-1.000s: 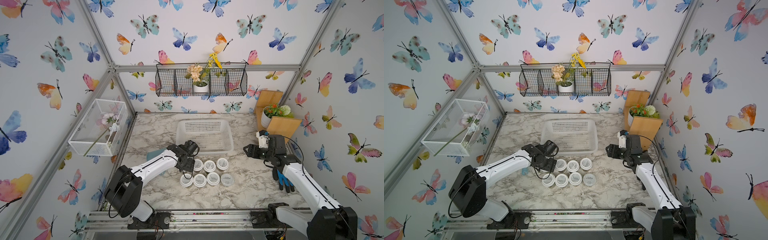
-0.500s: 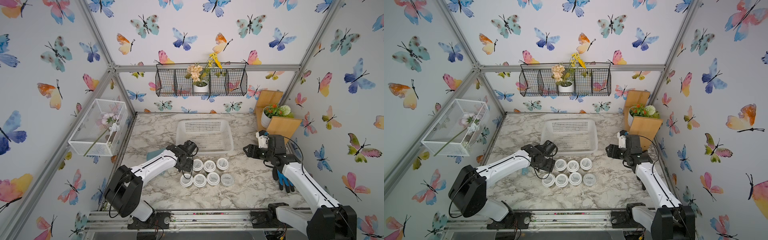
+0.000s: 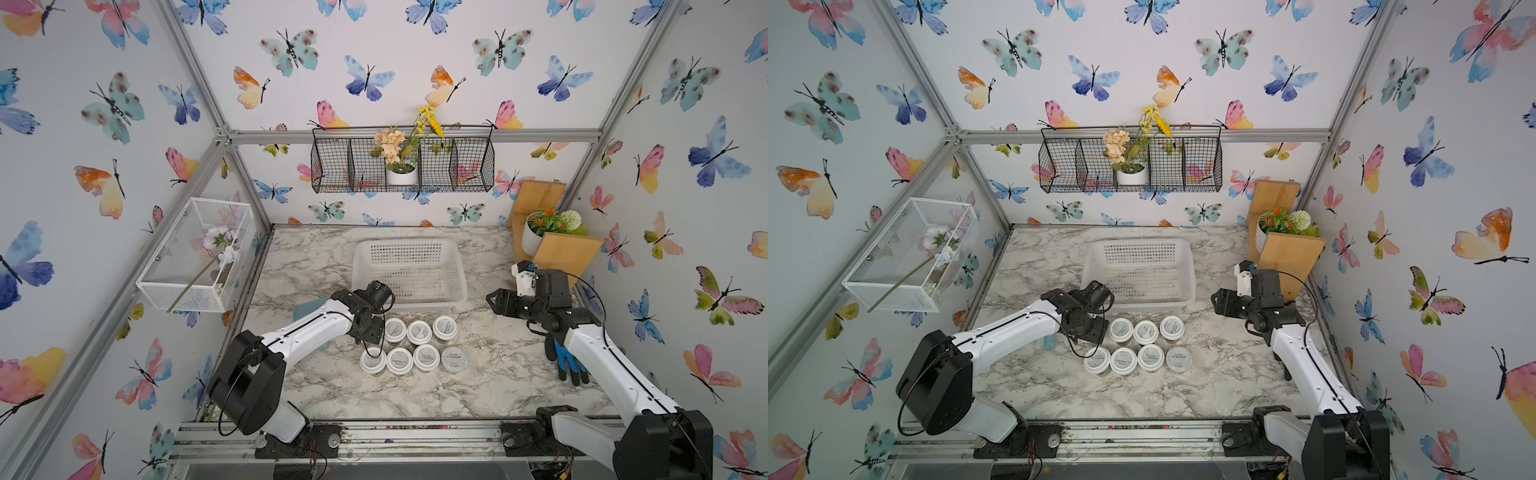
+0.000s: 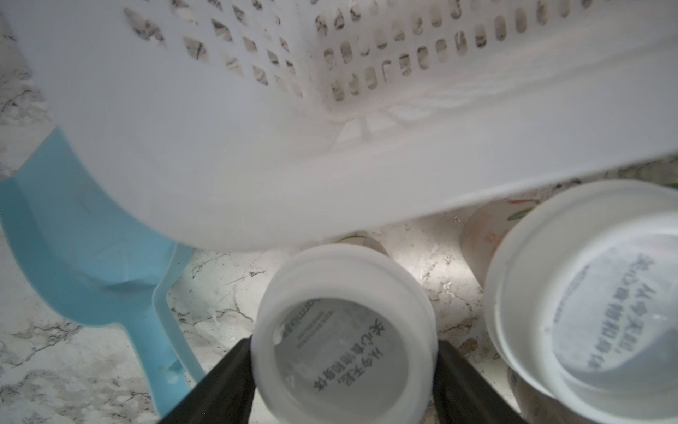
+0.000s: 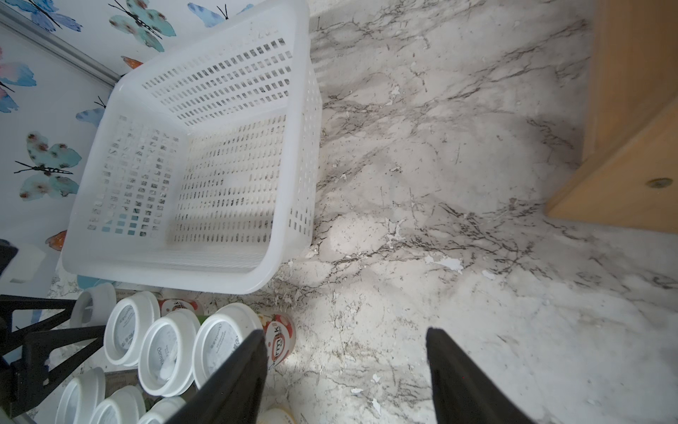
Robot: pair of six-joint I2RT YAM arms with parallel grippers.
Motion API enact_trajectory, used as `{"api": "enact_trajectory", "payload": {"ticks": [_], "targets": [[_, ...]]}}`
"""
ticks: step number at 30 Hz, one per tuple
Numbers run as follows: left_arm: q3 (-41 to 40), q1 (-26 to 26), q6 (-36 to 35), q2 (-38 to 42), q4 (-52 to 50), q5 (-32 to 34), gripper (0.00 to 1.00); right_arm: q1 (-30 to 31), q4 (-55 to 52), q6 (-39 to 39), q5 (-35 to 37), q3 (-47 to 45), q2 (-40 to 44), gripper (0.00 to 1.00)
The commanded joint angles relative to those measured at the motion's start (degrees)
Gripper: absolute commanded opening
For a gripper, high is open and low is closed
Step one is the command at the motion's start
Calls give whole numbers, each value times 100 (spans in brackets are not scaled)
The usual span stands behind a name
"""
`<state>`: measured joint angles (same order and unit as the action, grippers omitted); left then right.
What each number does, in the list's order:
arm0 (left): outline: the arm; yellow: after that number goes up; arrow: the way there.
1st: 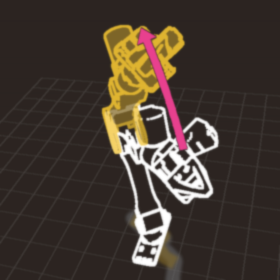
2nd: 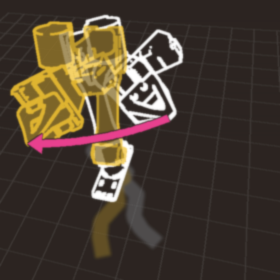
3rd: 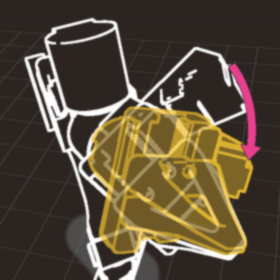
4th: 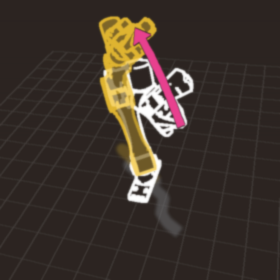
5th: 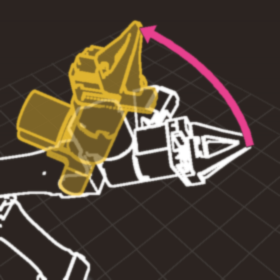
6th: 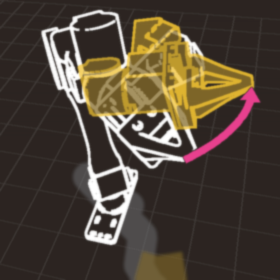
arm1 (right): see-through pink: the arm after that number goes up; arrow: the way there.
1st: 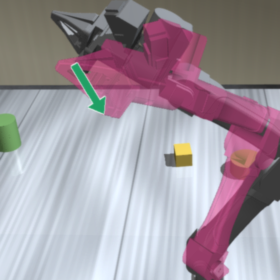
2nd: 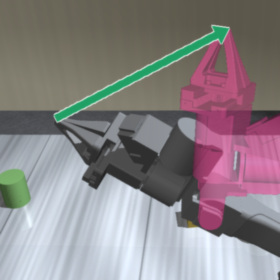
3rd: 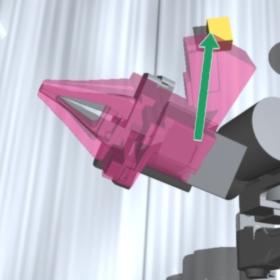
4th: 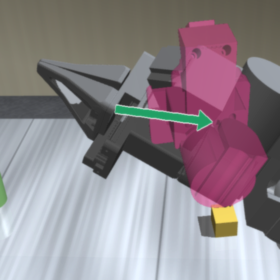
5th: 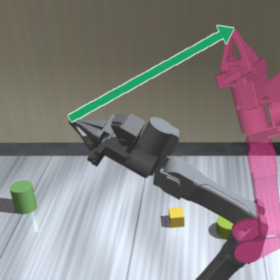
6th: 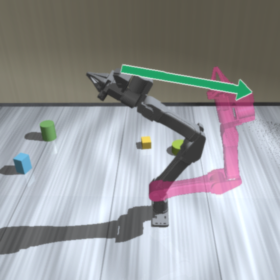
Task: Put the yogurt in the basket
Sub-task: Pick up the yogurt from the center of the board.
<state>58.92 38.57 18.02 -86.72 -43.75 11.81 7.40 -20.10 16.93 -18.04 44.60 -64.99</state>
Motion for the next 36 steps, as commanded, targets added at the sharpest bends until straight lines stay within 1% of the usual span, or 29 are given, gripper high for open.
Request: {"api": "enact_trajectory", "payload": {"ticks": [1, 6, 13, 18, 26, 36], "targets": [[-91, -42, -11, 136, -82, -51, 74, -28, 67, -23, -146, -91, -41, 71], [9, -42, -9, 190, -231, -85, 73, -28, 67, -23, -156, -92, -40, 71], [417, -29, -39, 353, -794, -40, 73, -28, 76, -23, -164, -98, -36, 71], [843, -3, -44, 415, -1284, -83, 72, -28, 76, -23, -173, -101, -36, 71], [1529, 244, 60, 321, -1911, -59, 73, -28, 76, -23, -200, -101, -37, 71], [2558, 485, 115, 158, -2270, 97, 73, -28, 85, -32, -228, -101, -58, 71]]}}
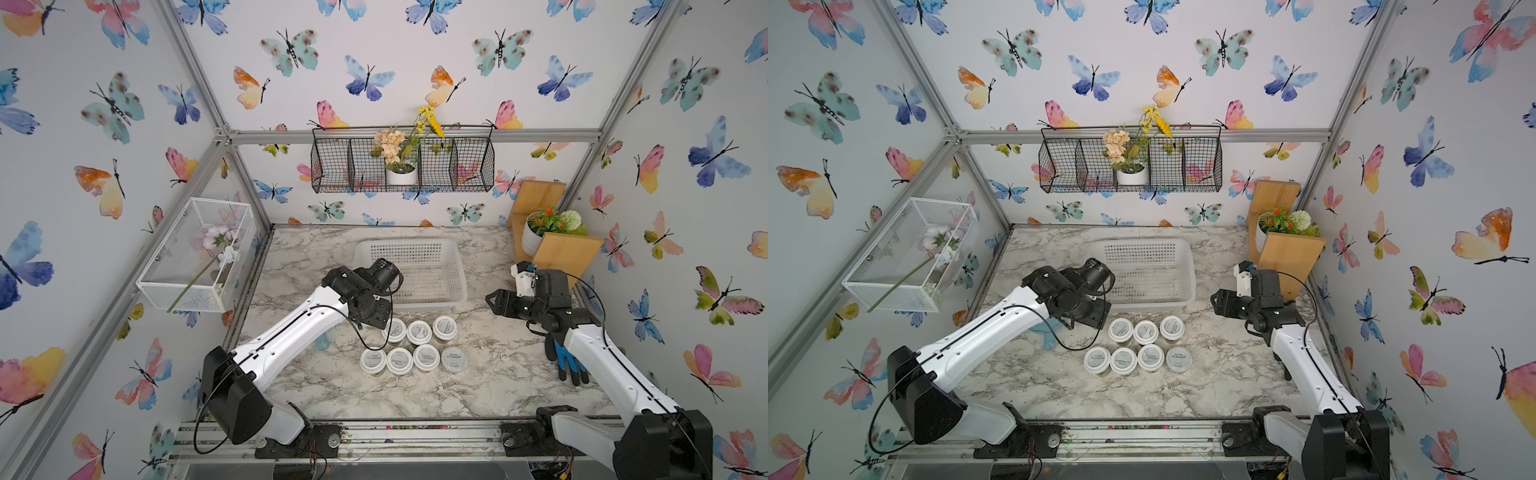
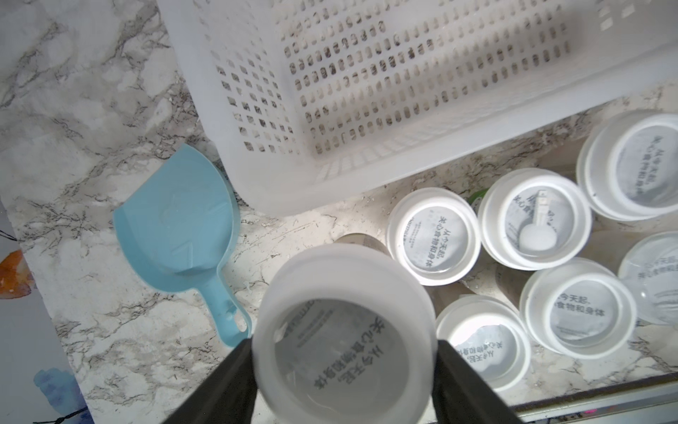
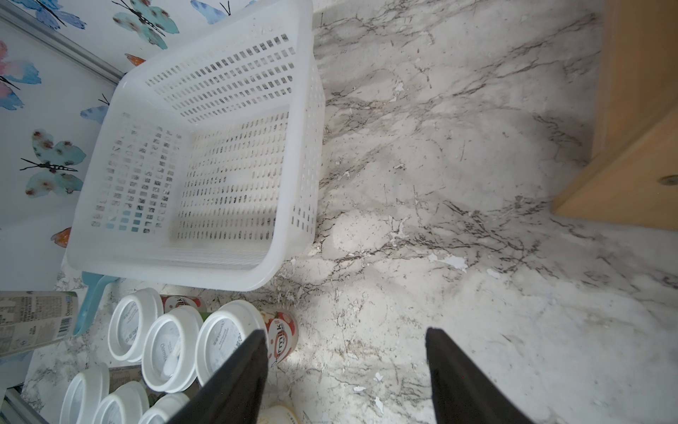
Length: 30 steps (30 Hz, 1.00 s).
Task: Put the yogurt in the basket
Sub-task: Pick up the yogurt from the center of the board, then place the yogurt in the basket.
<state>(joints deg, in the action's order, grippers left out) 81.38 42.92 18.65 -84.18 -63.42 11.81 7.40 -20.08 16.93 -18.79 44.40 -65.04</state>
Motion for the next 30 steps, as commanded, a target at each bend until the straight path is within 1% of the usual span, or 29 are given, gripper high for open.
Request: {"api": "enact_trajectory", "payload": {"ticks": [1, 7, 12, 16, 19, 21, 26, 30], "targets": [[420, 50, 26, -135, -310, 127, 73, -28, 83, -32, -165, -81, -68, 71], [1215, 33, -167, -579, -557, 551, 74, -19, 83, -32, -180, -81, -74, 71], [1910, -86, -459, -1026, -458, 735, 76, -19, 83, -32, -189, -81, -124, 70], [2278, -429, -764, -1353, -148, 523, 76, 27, 65, -32, -127, -64, -183, 70], [2396, -778, -1008, -1601, 195, 257, 77, 76, 41, -32, -27, -46, -244, 69], [2488, -946, -1170, -1809, 376, 199, 78, 86, 35, -32, 25, -37, -285, 69], [2924, -1279, -1495, -2463, 574, 72, 77, 95, 30, -31, 94, -29, -370, 69], [3147, -1457, -1626, -2814, 707, -98, 77, 104, 4, -32, 146, -11, -404, 69]]}}
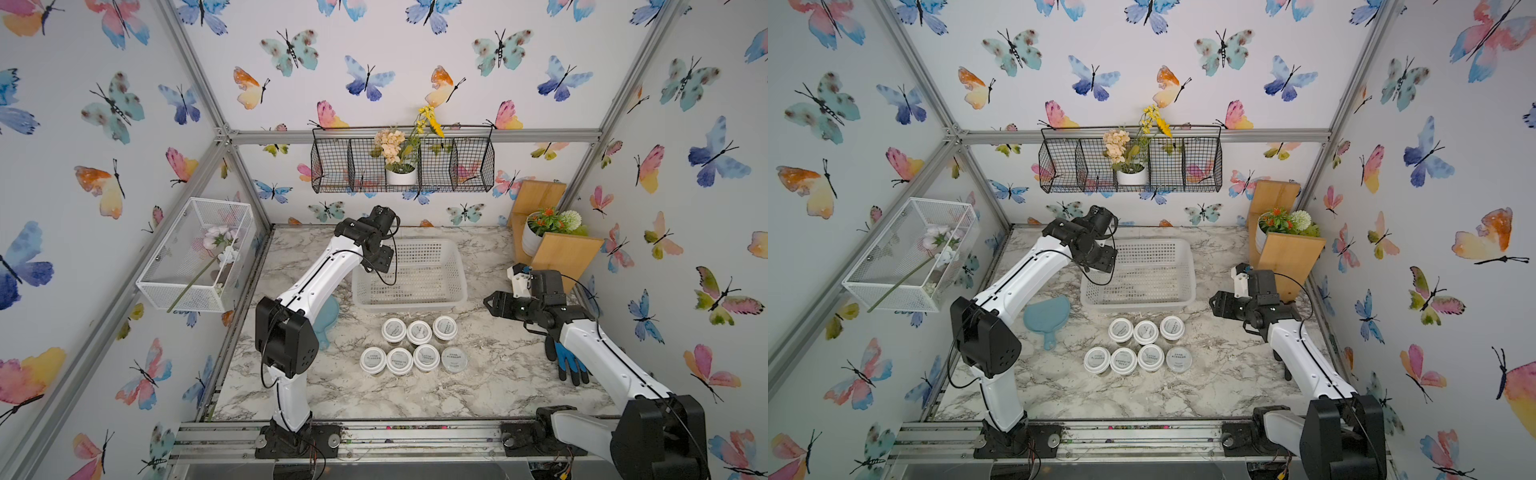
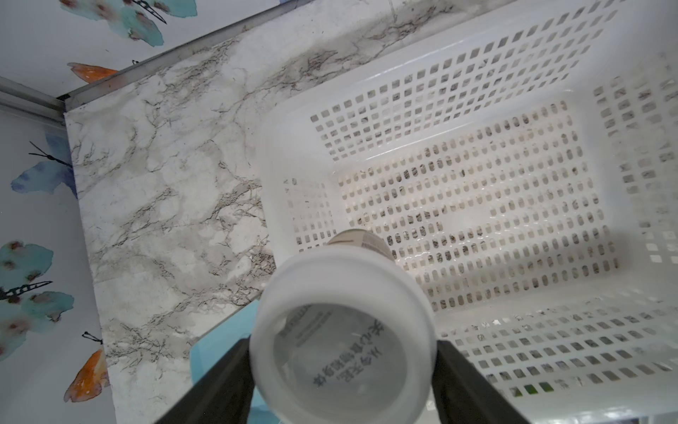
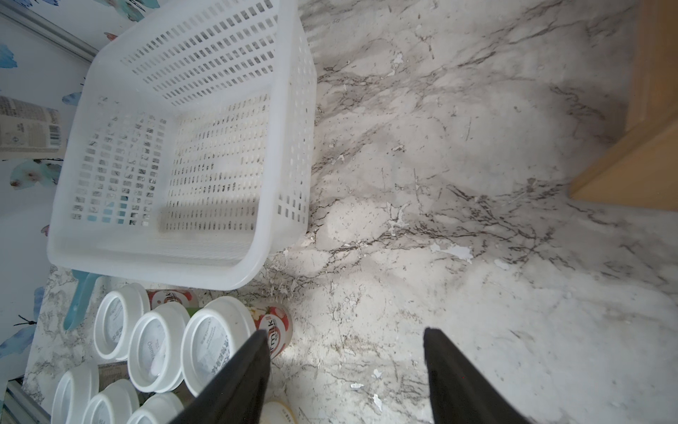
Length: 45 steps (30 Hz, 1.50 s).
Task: Put the yogurt in the basket
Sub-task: Place the yogurt in the basket.
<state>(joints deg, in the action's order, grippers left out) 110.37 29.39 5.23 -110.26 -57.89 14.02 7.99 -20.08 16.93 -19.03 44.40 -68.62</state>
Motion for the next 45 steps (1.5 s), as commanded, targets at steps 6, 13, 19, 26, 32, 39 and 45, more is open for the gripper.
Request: {"api": "enact_trajectory", "payload": {"ticks": [6, 13, 19, 26, 32, 39, 45], "targets": [[465, -280, -329, -694, 376, -496, 77, 45, -14, -32, 198, 15, -130, 69], [662, -294, -330, -1200, 611, -430, 76, 86, -32, -32, 171, 20, -178, 69], [782, -322, -334, -1460, 628, -322, 76, 168, -6, -40, 136, 8, -248, 68], [841, -336, -339, -1749, 544, -185, 76, 201, 4, -40, 48, -11, -239, 68], [712, -381, -284, -1850, 575, -181, 76, 336, -13, -49, 40, 6, -251, 68], [667, -400, -190, -1893, 568, -95, 76, 519, -22, -49, 138, 7, -213, 68], [777, -438, -237, -1992, 426, 34, 80, 581, -31, -45, 188, 23, -213, 68]]}}
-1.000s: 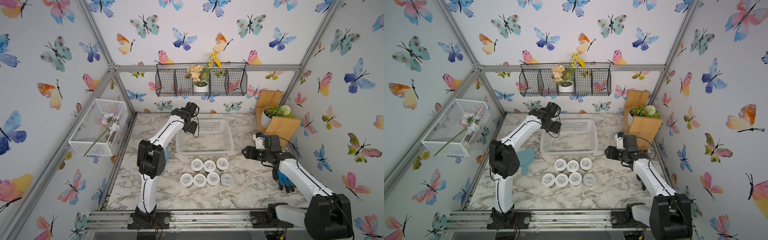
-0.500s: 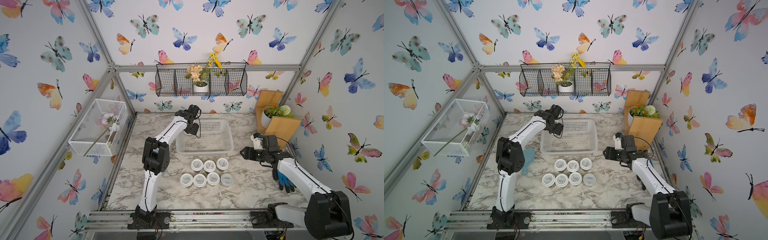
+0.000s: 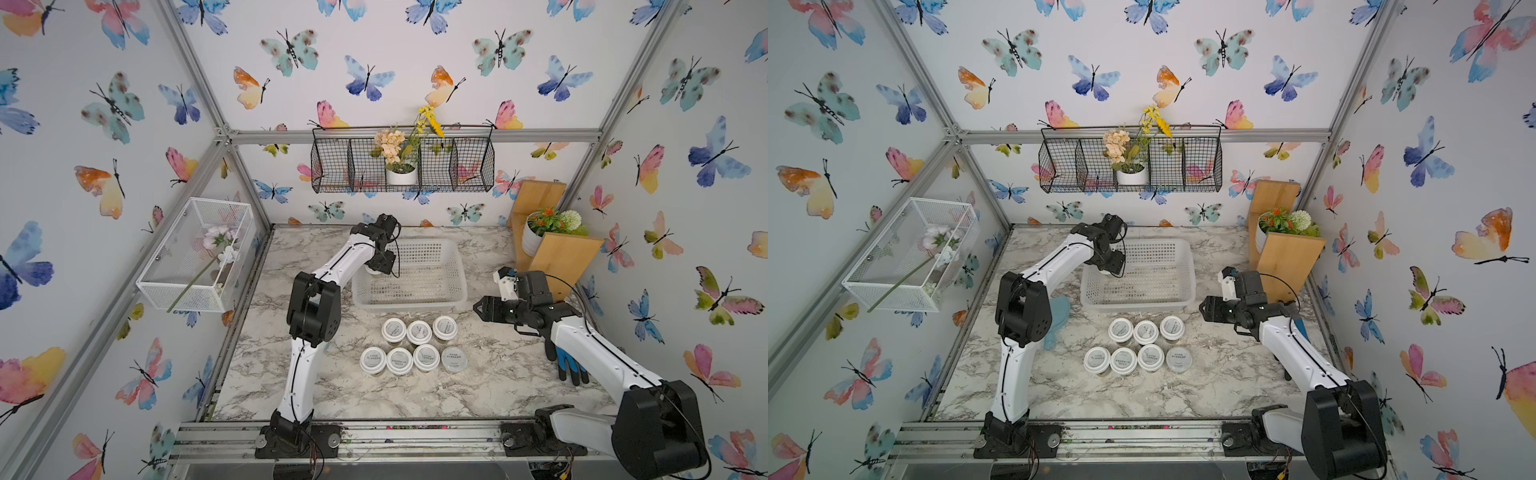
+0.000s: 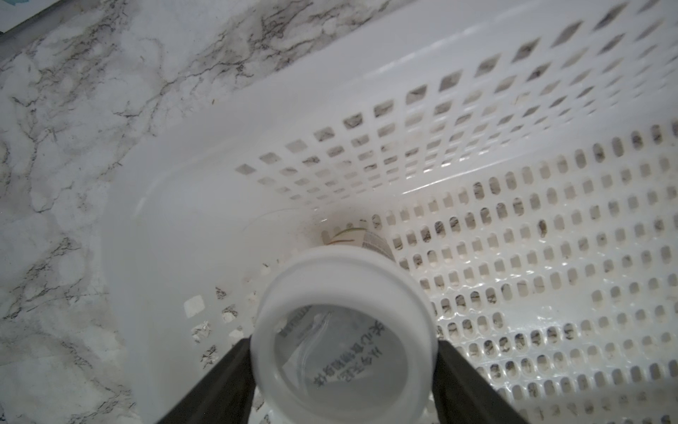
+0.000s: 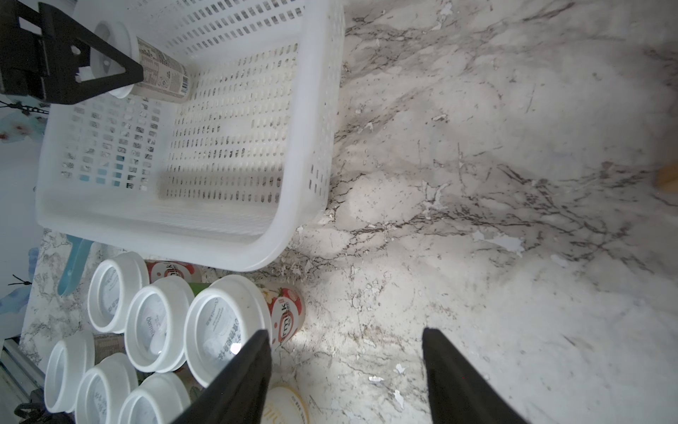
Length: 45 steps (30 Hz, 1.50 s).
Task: Put the yogurt in the basket
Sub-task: Place the yogurt in the basket.
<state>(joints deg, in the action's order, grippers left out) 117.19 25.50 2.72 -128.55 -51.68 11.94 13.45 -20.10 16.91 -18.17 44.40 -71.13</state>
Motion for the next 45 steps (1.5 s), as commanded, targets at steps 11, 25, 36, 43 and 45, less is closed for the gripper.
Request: {"api": "enact_trajectory", "payload": {"ticks": [11, 25, 36, 43, 45], "targets": [[90, -39, 9, 115, -59, 312, 95, 121, -134, -47, 156, 118, -28, 76], [-2605, 221, 804, 3765, 1374, -147, 98, 372, -1388, -207, 626, 1190, 56, 84], [-5086, 298, 1160, 6360, 1019, -757, 96, 684, -1836, -208, 855, 1368, -28, 80], [-5390, 324, 1298, 7050, 389, -1391, 93, 735, -1762, -254, 822, 1217, 431, 78], [-5433, 445, 1425, 7144, 177, -1592, 90, 802, -1669, -202, 908, 1130, 651, 78]]}}
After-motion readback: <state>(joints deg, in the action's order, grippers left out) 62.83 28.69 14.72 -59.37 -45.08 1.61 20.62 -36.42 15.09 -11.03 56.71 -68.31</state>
